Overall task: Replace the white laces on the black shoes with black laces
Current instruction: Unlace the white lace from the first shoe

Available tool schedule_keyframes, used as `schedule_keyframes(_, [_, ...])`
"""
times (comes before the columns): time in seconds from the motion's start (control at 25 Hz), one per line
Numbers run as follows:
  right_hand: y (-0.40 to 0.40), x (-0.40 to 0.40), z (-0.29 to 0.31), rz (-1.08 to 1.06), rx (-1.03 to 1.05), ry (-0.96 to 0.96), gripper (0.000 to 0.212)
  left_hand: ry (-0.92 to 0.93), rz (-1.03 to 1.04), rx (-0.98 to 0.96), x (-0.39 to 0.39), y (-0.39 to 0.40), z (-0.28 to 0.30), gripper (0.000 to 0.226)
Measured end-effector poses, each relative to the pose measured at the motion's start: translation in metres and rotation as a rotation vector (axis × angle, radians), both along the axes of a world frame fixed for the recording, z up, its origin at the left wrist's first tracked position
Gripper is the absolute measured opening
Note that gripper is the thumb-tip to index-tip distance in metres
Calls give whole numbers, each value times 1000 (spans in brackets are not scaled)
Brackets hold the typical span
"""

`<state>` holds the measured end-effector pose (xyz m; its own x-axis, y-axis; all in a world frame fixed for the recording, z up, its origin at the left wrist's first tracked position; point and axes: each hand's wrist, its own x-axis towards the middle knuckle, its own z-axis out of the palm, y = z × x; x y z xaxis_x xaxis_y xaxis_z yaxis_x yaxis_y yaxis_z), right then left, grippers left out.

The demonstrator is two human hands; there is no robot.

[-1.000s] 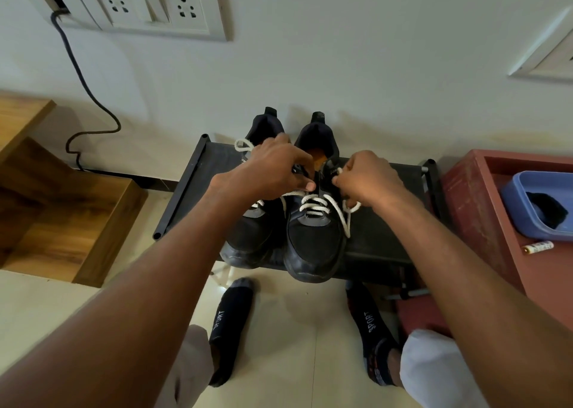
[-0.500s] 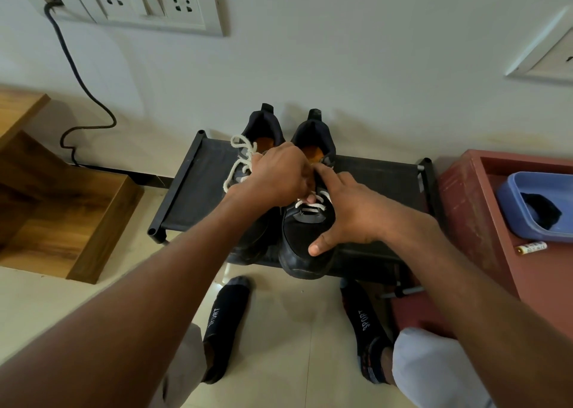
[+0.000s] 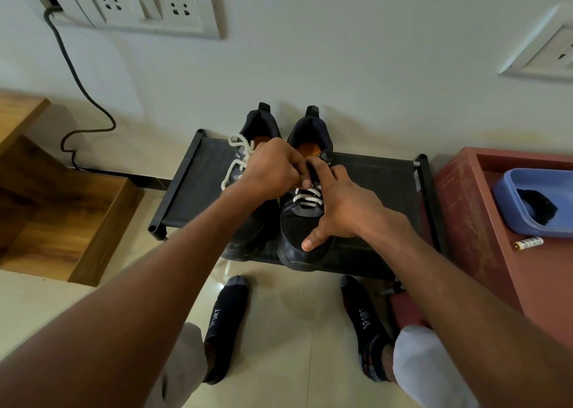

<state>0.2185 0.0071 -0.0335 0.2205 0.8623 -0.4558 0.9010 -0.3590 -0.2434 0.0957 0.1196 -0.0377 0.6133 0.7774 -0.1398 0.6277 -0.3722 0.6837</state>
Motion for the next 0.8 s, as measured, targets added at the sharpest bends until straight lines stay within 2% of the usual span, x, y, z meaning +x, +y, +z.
schedule_keyframes(0.12, [2,2,-1,-6,1,2,156,-4,9,-52,-9,3,7,9])
schedule_keyframes(0.24, [4,3,-5,-27,7,34,156,147,-166,221,-7,0,9,12])
schedule_keyframes(0.44, [-2,8,-9,-27,55,115,153,220,-197,295,4,-5,1,16])
schedule_keyframes(0.56, [-8,9,-7,-35,91,140,154,90,-101,142,3,-8,-4,6])
schedule_keyframes(0.72, [-18,9,1,-42,132,112,153,-324,323,-233,-7,-21,5,7])
schedule_keyframes(0.8, [-19,7,4,-29,131,99,153,-281,368,-203,-12,-30,10,10])
